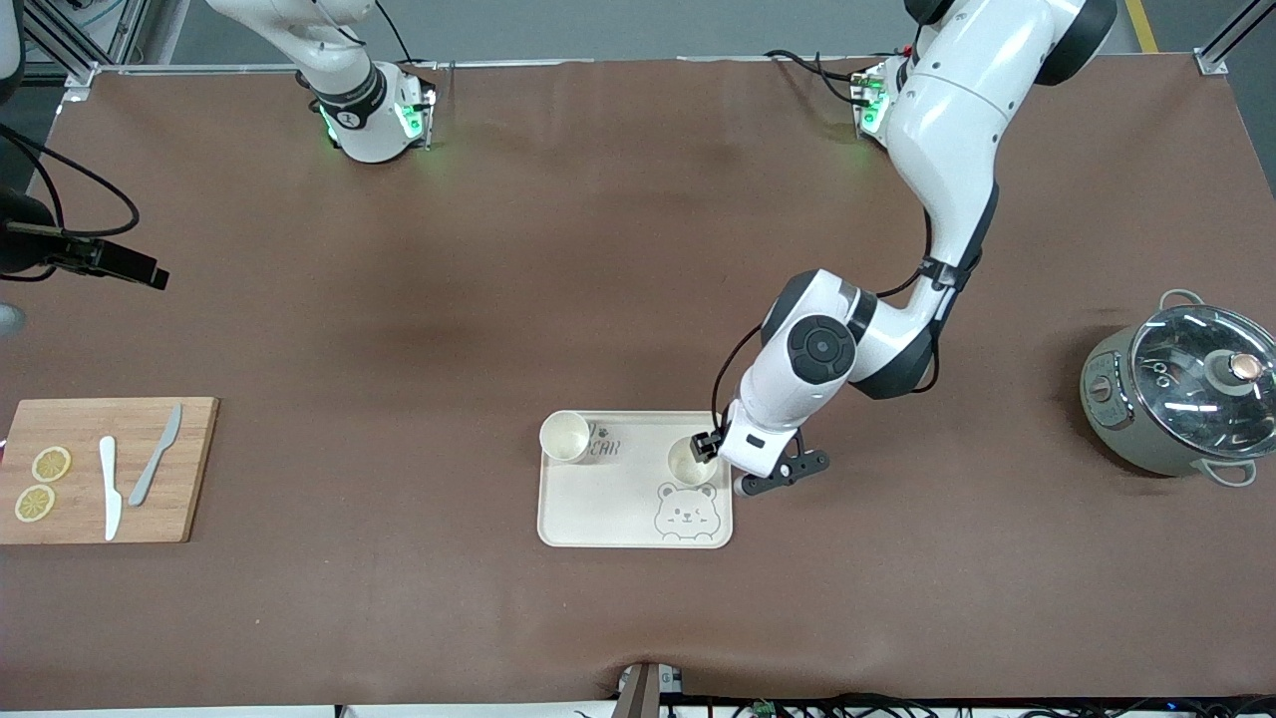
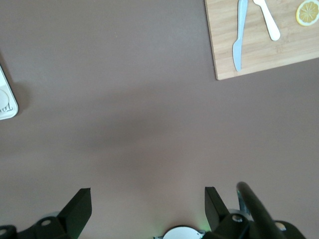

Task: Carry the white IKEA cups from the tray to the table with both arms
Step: 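Grasp the cup with the left gripper while the right gripper reaches out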

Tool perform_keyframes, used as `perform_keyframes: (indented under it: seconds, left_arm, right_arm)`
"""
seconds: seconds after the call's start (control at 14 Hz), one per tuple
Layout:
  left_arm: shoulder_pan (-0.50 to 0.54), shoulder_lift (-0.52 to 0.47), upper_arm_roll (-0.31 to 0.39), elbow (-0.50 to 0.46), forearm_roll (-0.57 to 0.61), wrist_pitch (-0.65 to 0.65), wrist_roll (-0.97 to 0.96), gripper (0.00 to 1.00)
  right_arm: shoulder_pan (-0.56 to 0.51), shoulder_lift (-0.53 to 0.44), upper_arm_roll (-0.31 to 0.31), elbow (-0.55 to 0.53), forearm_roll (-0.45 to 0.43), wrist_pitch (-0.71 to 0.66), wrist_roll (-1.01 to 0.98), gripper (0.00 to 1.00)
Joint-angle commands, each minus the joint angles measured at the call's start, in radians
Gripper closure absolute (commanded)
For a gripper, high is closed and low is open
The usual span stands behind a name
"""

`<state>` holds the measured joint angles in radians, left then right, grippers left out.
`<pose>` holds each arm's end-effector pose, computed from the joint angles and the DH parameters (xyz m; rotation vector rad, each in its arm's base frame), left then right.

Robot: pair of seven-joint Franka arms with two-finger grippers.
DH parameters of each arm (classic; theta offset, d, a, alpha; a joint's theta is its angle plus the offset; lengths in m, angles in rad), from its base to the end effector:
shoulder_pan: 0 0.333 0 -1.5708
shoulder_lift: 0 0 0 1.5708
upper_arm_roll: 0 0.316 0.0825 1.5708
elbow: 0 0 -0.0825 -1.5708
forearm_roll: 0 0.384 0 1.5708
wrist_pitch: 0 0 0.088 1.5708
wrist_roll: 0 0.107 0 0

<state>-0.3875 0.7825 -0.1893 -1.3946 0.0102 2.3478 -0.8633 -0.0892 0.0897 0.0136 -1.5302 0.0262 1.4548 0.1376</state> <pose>0.6449 -0.3818 0.2647 2.8856 0.5046 0.0863 0.5659 -0.0401 0.5839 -3.0911 0.3293 0.2584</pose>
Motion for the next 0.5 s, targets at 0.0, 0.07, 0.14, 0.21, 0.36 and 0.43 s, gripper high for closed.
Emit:
perform_keyframes:
  seconds: [0.0, 0.07, 0.14, 0.21, 0.36, 0.43]
  left_arm:
    - [-0.025, 0.02, 0.01, 0.026, 0.014, 0.005, -0.032, 0.36]
    - [-0.033, 0.03, 0.01, 0.025, 0.014, 0.025, -0.033, 0.39]
    - [-0.034, 0.041, 0.01, 0.025, 0.013, 0.054, -0.033, 0.48]
    - [-0.034, 0.049, 0.01, 0.025, 0.014, 0.07, -0.033, 0.56]
    - [-0.034, 0.057, 0.01, 0.02, 0.017, 0.077, -0.026, 0.86]
    - [-0.034, 0.057, 0.01, 0.02, 0.027, 0.077, -0.022, 1.0]
  right_arm:
    - [-0.015, 0.034, 0.011, 0.018, -0.009, 0.027, -0.004, 0.0]
    - [-0.017, 0.056, 0.011, 0.018, -0.006, 0.035, -0.001, 0.0]
    - [-0.015, 0.059, 0.011, 0.016, -0.005, 0.038, 0.004, 0.0]
    - [-0.011, 0.064, 0.011, 0.004, -0.002, 0.033, 0.013, 0.0]
    - [-0.009, 0.073, 0.011, -0.05, 0.02, 0.067, 0.022, 0.0]
    - [-0.009, 0.074, 0.011, -0.089, 0.043, 0.105, 0.055, 0.0]
